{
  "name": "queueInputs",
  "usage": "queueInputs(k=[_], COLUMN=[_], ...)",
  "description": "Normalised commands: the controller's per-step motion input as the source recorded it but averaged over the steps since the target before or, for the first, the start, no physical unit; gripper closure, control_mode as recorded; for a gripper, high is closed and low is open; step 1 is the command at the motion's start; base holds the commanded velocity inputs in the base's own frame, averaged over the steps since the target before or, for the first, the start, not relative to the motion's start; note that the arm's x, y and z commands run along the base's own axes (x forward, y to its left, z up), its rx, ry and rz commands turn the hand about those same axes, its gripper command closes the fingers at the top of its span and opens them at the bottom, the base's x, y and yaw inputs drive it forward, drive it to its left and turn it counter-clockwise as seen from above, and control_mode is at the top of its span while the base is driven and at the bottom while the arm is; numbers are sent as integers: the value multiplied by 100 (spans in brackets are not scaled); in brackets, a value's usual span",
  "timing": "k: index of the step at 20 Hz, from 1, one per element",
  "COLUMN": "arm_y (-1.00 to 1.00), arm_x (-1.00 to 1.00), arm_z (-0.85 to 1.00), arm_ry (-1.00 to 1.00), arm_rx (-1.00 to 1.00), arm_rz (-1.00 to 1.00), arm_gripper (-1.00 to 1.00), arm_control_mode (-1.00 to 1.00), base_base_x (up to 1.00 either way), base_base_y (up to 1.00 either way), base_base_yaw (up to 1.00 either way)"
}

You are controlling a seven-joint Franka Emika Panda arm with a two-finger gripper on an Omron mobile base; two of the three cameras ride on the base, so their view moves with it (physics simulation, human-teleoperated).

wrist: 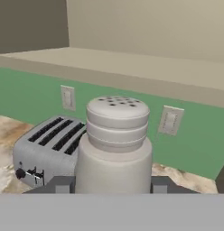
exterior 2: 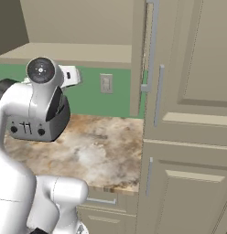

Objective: Move the shaker and oil and vinegar bottle from the cabinet to the dining counter.

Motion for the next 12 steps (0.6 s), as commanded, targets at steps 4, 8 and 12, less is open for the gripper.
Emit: queueInputs(k=[4,8,12], arm_y=[-12,1,13], arm_x=[-70,-55,-43], arm_z=[-40,-46,-54], arm_ry=[8,11,12], arm_rx=[0,-3,-7], arm_rz=[5,6,4], arm_gripper=[100,100,100], arm_control_mode=[-100,-100,-100], base_base_x=[0,0,0], base_base_y=[0,0,0], base_base_yaw=[0,0,0])
